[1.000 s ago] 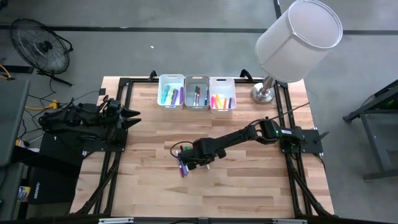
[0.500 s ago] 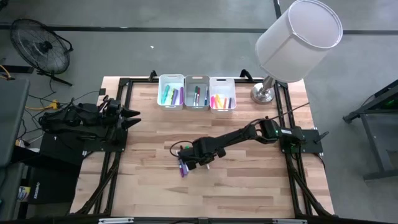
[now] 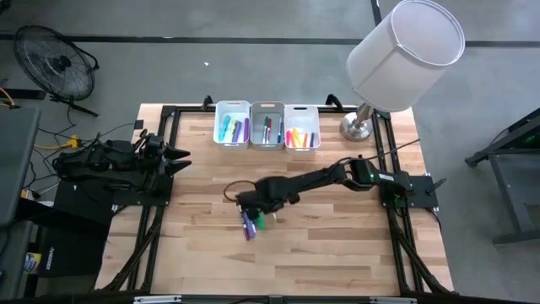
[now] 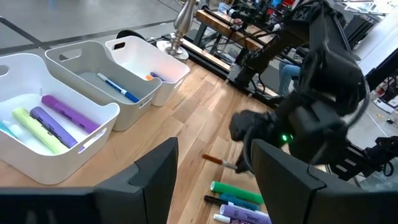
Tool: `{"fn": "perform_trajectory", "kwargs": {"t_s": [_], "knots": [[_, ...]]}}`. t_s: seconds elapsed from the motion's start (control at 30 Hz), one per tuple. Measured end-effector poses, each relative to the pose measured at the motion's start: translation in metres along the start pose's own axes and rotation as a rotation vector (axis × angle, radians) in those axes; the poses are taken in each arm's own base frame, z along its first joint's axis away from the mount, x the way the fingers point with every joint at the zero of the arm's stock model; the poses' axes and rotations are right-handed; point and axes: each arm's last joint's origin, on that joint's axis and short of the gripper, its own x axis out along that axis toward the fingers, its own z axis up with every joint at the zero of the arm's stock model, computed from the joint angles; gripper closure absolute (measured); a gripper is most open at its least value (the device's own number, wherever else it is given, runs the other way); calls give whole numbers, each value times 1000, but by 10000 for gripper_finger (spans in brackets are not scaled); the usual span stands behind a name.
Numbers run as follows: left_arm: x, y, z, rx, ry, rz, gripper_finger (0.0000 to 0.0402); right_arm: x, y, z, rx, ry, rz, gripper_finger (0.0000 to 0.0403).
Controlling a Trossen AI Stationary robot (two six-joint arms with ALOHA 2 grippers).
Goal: Pick & Place Markers
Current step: Put the brown marker pen into the gray bin
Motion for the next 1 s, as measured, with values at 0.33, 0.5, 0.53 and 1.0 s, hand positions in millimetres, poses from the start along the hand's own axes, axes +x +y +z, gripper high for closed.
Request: {"fn": "perform_trajectory", "kwargs": {"t_s": [0.33, 0.5, 0.53, 1.0], "knots": [[0, 0, 0, 0, 0, 0, 200, -42, -4, 64, -32, -88, 59, 385], [0, 0, 0, 0, 0, 0, 200, -61, -17, 108, -68, -151, 75, 385], [0, 0, 0, 0, 1, 0, 200, -63, -20, 116, -73, -159, 78, 385], [0, 0, 0, 0, 0, 0, 200, -66, -72, 204, -175, -196, 40, 386]]}}
